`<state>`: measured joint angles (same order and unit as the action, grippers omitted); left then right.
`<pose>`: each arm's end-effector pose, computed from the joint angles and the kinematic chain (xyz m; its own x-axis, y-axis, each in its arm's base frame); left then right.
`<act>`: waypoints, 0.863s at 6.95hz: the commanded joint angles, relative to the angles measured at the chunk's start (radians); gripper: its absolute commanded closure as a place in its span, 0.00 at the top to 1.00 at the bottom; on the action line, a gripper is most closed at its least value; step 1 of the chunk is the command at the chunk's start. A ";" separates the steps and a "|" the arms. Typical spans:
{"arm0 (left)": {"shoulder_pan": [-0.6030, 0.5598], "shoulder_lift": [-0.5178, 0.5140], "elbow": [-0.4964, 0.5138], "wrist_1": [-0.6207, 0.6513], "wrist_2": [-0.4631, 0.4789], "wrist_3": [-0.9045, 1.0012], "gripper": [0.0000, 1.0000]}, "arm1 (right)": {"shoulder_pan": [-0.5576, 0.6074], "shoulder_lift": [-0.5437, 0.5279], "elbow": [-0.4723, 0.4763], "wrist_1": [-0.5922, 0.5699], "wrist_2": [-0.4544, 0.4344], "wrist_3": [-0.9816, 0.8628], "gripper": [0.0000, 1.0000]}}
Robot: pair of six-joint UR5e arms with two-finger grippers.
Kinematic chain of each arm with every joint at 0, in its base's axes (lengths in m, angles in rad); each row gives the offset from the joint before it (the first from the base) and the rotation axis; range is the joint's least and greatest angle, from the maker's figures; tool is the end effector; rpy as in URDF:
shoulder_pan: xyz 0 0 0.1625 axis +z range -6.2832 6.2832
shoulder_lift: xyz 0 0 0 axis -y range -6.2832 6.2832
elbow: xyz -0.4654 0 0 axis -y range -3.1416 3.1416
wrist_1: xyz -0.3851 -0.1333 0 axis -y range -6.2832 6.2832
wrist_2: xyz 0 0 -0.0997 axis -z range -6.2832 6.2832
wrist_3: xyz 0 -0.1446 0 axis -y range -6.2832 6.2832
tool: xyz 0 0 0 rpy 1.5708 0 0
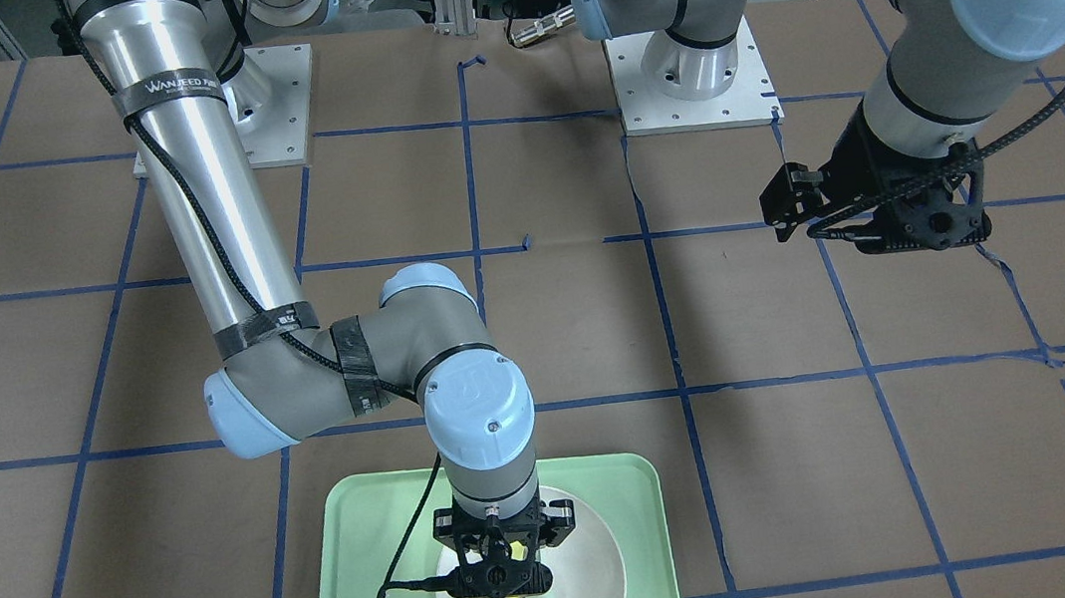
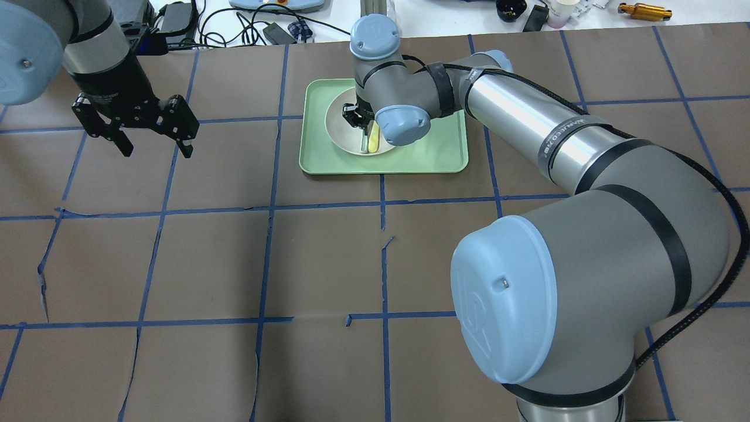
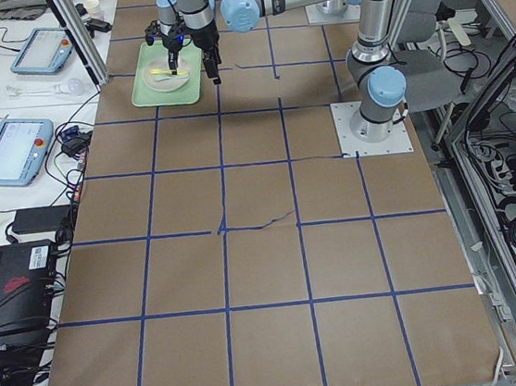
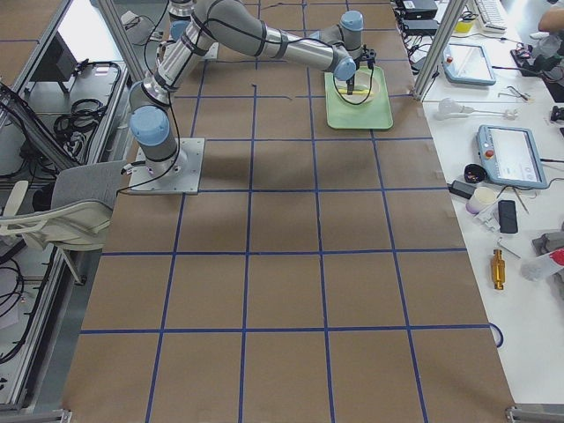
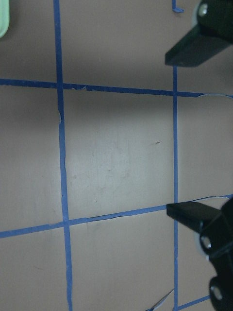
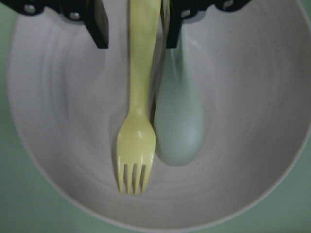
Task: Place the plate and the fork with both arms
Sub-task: 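Lower the right gripper onto the yellow fork and grasp its handle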
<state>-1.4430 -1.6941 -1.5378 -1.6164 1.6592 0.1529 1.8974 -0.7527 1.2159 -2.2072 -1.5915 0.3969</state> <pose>-0.0533 -0.5312 0.4334 -0.9972 0.0359 -0.0658 0.0259 0.9888 0.1472 0.3824 -0.7228 0.1834 -0.9965 0.0679 -0.0478 0.0750 0.9831 -0.1668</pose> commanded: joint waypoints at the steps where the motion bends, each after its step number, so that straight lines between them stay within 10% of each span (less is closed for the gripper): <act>1: 0.001 0.027 -0.025 -0.006 0.005 -0.001 1.00 | 0.000 0.001 0.002 0.000 -0.004 0.020 0.50; 6: 0.000 0.024 -0.119 0.127 -0.007 -0.012 1.00 | 0.000 0.003 0.008 0.000 -0.011 0.039 0.48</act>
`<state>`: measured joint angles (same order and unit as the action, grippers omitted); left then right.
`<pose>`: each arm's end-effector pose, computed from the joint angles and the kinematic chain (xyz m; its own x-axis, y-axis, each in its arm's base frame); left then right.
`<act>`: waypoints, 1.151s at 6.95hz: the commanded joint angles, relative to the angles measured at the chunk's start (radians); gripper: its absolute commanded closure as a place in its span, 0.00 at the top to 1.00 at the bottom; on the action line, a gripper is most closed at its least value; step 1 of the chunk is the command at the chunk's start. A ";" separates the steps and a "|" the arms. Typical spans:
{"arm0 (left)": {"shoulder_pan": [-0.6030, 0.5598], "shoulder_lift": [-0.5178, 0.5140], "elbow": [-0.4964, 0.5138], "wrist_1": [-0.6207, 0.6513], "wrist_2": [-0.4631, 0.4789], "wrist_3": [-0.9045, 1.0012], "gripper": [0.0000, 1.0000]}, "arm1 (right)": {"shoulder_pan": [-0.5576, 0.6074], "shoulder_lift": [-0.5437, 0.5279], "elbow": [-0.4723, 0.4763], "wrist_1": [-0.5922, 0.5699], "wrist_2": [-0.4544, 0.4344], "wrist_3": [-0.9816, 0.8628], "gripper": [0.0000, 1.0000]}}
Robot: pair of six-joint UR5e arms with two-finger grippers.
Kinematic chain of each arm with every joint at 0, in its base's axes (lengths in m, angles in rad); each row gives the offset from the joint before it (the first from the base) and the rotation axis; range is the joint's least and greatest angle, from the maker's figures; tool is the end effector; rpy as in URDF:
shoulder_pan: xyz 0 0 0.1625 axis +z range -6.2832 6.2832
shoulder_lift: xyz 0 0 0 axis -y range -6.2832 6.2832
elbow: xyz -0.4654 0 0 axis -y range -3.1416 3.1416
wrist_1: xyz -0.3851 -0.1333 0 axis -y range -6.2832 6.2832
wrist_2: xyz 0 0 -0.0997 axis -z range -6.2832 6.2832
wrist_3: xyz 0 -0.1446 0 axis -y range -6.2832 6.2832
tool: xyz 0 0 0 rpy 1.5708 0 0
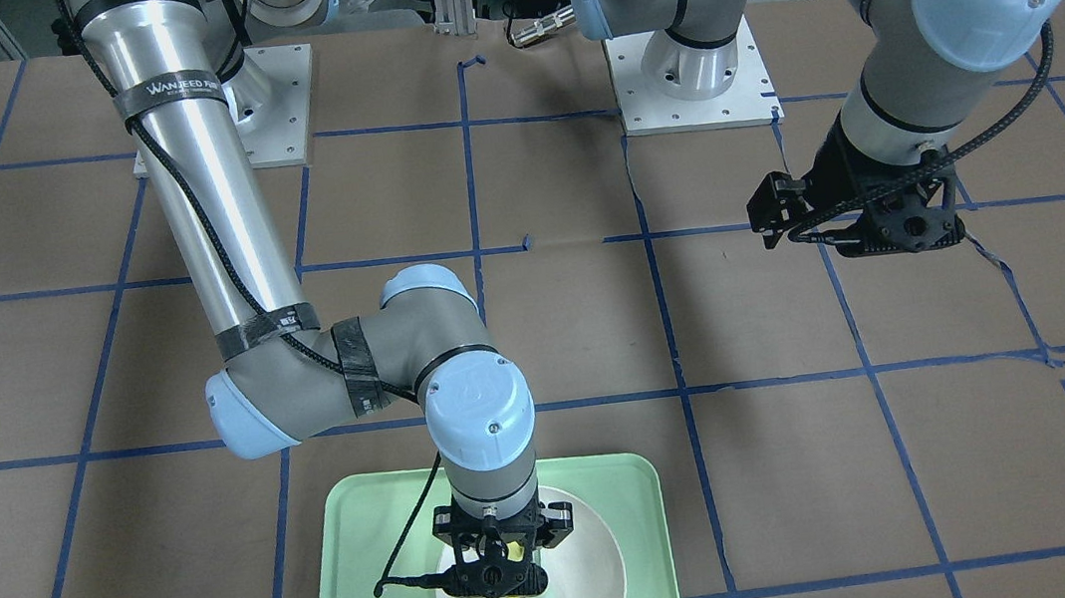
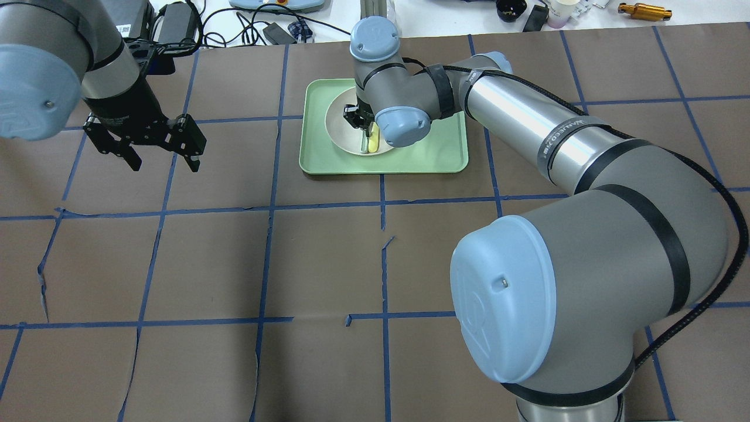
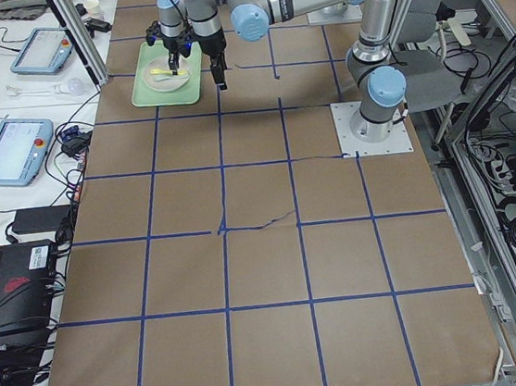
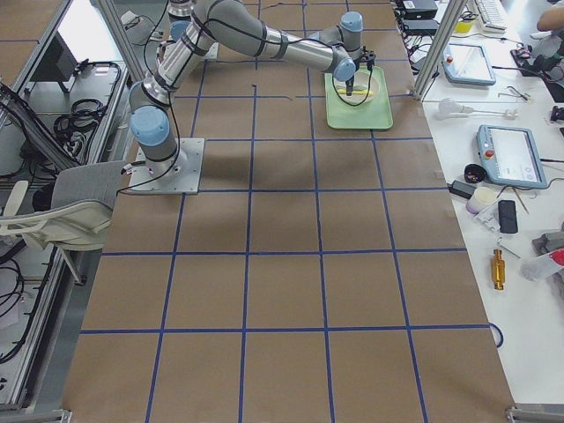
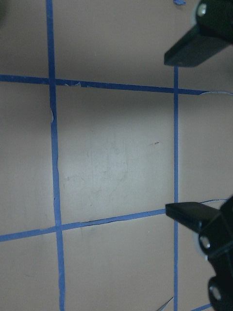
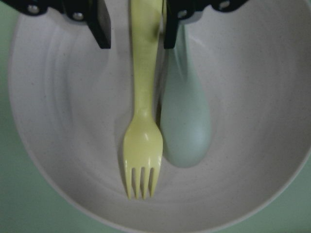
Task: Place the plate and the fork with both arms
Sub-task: 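Lower the right gripper onto the yellow fork and grasp its handle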
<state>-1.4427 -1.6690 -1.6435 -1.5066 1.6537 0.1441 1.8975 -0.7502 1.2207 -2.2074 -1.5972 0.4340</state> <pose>-0.0553 -0.5202 0.4063 -0.9975 0.0243 -0.0662 0.0164 0.9930 0.1172 0.3813 -0.7218 0.1791 -0.9934 0.1055 -0.0459 0.1115 0.9806 -0.1610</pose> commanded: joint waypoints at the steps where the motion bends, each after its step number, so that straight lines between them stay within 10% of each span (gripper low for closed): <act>1: -0.001 -0.003 -0.021 0.019 -0.002 -0.004 1.00 | 0.000 -0.001 0.013 -0.003 -0.004 0.027 0.43; 8: -0.001 -0.011 -0.024 0.052 -0.002 0.000 1.00 | 0.000 -0.001 0.016 -0.003 0.003 0.055 0.28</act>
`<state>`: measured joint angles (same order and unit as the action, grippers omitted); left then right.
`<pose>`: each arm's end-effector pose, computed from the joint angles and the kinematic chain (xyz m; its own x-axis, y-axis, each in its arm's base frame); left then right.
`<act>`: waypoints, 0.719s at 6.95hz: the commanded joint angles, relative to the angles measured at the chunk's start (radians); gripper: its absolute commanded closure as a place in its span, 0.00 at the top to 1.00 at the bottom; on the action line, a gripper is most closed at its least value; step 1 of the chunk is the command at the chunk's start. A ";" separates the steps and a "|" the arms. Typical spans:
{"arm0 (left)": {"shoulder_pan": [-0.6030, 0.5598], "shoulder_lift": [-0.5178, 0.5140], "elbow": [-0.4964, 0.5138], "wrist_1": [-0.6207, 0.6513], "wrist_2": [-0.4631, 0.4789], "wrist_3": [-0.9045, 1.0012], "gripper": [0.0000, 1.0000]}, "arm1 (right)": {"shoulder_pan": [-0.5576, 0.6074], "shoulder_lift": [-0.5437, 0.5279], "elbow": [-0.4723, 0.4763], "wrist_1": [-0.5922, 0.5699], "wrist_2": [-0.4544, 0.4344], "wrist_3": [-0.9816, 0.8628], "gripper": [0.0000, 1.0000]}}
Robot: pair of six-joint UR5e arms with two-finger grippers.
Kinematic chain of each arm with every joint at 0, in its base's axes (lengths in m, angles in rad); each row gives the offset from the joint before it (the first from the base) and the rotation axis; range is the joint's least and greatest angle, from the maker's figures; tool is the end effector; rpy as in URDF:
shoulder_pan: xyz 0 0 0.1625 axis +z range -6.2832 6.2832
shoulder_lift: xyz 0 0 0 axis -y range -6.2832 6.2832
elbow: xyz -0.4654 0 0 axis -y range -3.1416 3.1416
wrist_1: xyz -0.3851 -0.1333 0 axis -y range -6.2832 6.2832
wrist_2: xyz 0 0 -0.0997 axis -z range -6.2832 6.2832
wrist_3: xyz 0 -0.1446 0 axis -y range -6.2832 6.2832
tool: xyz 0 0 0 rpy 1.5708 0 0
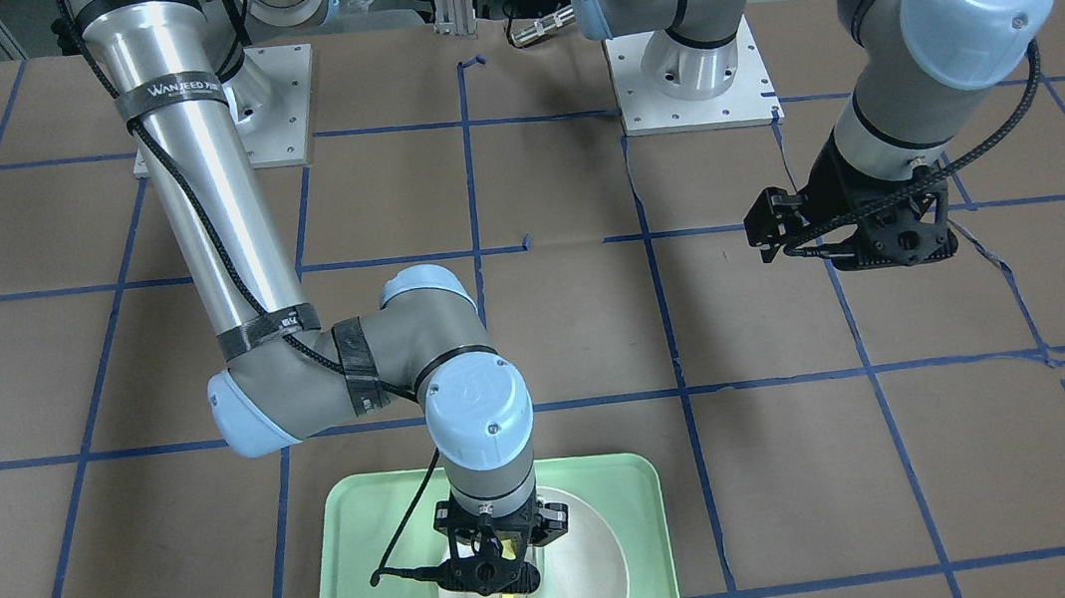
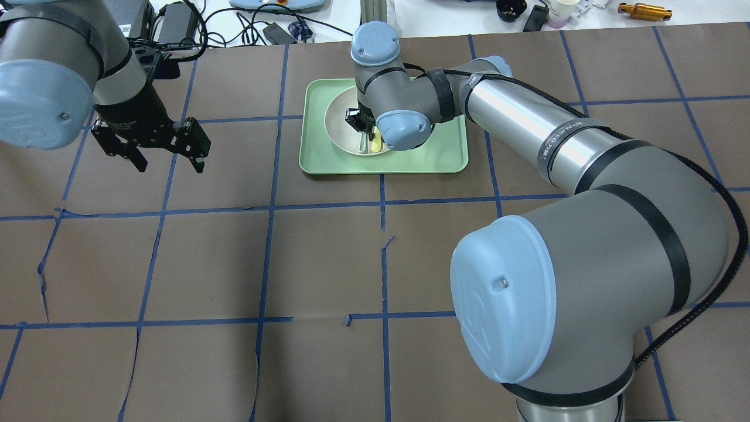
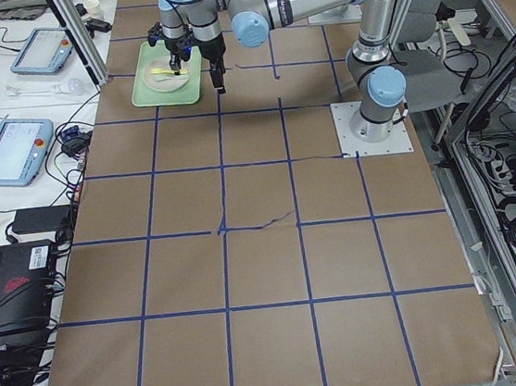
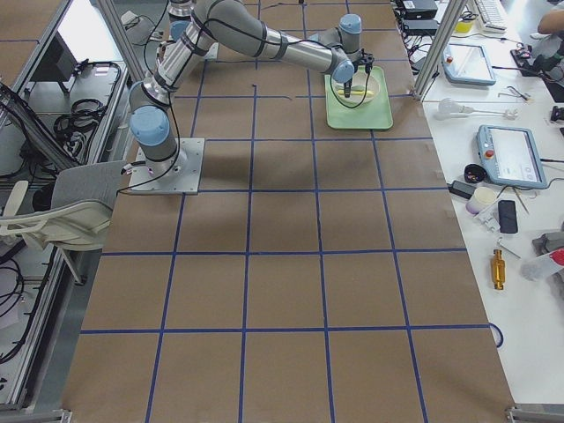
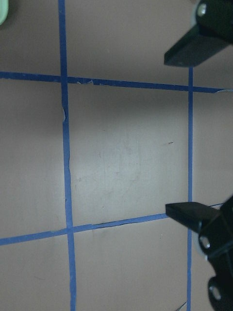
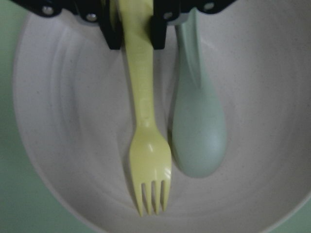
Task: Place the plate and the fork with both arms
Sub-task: 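Lift the yellow fork and place it on the tray beside the plate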
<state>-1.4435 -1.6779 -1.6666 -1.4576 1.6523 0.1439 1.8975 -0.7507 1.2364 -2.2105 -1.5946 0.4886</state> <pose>-0.0554 -0.5246 0.3952 -0.9974 0.0236 -0.0674 0.0168 0.9948 0.1003 0.3802 -0.7175 0.1726 -0.9859 0.1591 -0.0512 0.1650 0.9754 -0.1465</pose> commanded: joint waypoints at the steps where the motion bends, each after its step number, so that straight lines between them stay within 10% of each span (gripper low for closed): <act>1: 0.000 0.000 0.001 0.006 0.000 0.008 1.00 | 0.000 -0.001 0.000 0.000 0.001 0.001 0.22; 5: -0.014 0.015 0.004 0.003 -0.003 0.008 1.00 | -0.018 -0.062 0.005 0.015 0.004 -0.042 0.19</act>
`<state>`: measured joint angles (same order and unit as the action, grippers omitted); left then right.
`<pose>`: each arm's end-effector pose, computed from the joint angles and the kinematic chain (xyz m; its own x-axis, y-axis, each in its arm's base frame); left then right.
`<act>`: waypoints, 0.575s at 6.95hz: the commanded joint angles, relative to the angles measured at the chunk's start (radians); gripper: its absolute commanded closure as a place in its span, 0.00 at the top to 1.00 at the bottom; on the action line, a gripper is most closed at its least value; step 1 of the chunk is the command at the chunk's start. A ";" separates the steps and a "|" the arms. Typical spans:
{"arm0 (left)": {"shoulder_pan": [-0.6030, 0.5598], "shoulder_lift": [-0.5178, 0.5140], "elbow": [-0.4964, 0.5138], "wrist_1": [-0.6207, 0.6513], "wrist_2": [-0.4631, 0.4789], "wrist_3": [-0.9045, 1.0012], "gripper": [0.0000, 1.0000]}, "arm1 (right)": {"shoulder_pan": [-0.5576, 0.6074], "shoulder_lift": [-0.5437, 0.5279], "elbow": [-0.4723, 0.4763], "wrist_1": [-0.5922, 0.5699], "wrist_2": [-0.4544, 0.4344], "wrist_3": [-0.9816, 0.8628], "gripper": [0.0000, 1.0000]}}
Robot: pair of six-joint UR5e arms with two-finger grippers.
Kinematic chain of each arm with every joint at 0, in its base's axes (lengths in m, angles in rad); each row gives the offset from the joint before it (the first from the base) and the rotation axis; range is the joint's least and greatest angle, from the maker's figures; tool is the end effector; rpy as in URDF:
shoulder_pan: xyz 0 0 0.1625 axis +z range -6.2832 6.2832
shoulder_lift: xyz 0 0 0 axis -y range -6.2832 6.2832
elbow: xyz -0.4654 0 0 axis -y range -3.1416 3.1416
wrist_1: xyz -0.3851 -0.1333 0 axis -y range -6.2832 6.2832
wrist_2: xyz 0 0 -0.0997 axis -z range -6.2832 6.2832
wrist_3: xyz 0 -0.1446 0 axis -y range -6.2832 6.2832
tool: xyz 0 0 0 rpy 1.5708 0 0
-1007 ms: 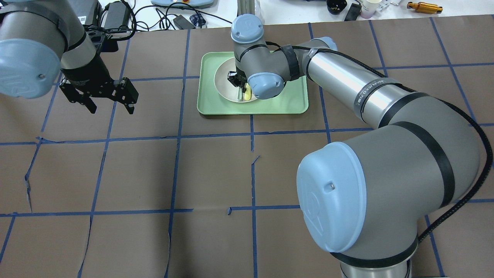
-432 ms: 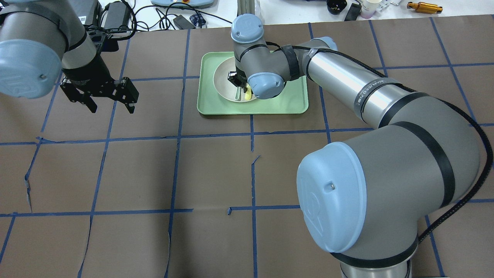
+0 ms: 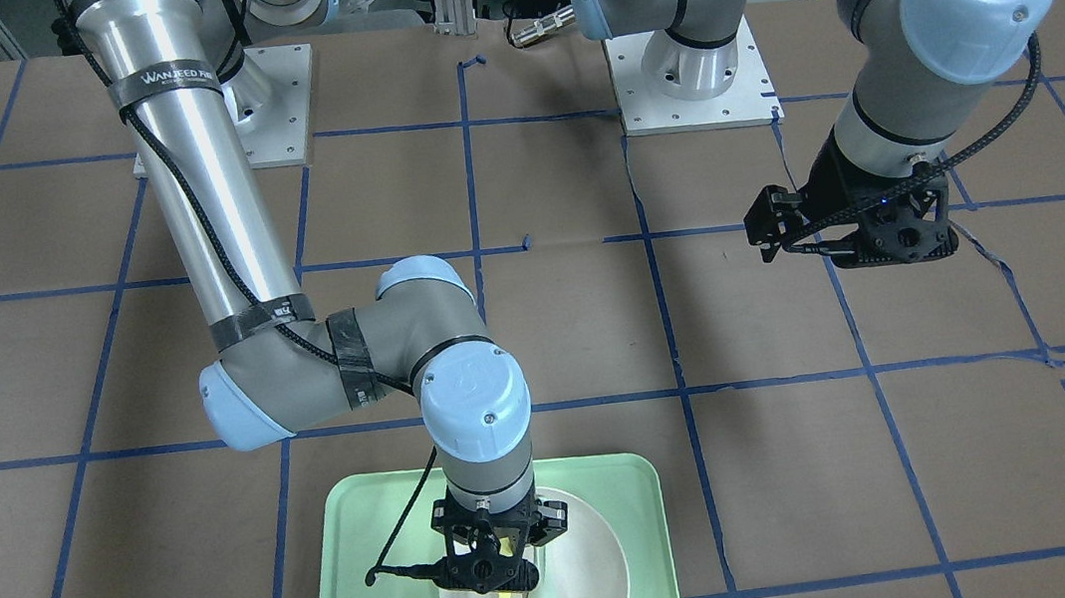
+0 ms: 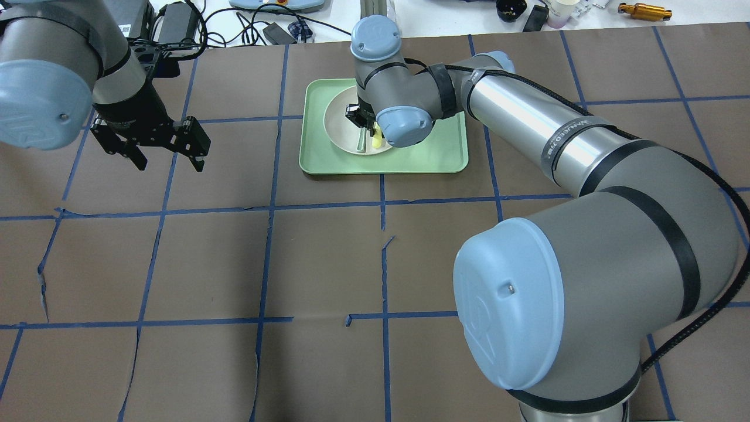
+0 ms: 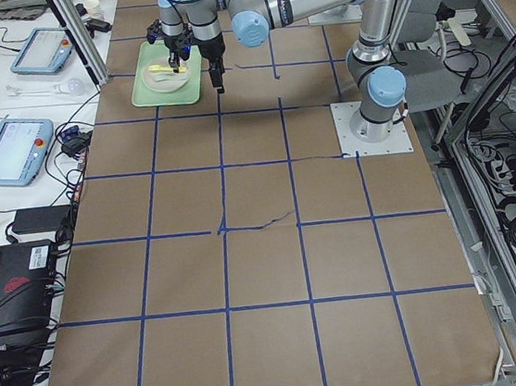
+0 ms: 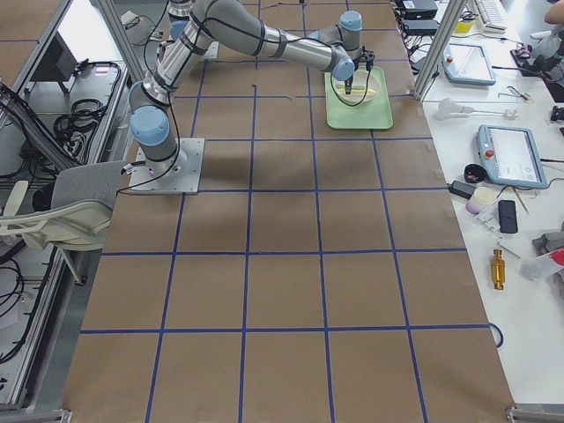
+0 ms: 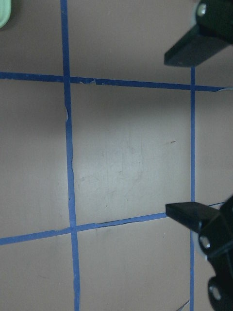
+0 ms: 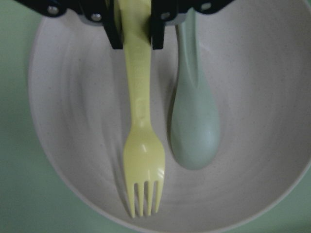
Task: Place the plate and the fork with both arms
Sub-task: 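Lift the yellow fork and place it on the tray beside the plate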
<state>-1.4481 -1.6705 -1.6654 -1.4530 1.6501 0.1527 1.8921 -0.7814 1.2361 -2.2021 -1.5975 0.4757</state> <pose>-0.0582 -0.5236 0.3999 -0.9971 0.0359 -0.0664 0.0300 0.9957 0.0876 0.3754 -0.7181 0.1964 -0.9869 0.1511 -0.0571 0.1587 0.9729 -0.1682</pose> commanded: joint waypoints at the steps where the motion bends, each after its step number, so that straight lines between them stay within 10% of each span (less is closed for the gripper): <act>1: -0.009 0.020 0.003 -0.019 0.014 0.001 1.00 | -0.046 -0.048 0.009 0.013 0.008 -0.084 0.19; 4: -0.017 0.071 0.003 -0.085 0.000 0.004 1.00 | -0.128 -0.071 0.093 0.067 0.030 -0.250 0.19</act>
<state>-1.4640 -1.6127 -1.6626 -1.5157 1.6535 0.1554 1.7820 -0.8453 1.2759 -2.1368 -1.5672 0.2779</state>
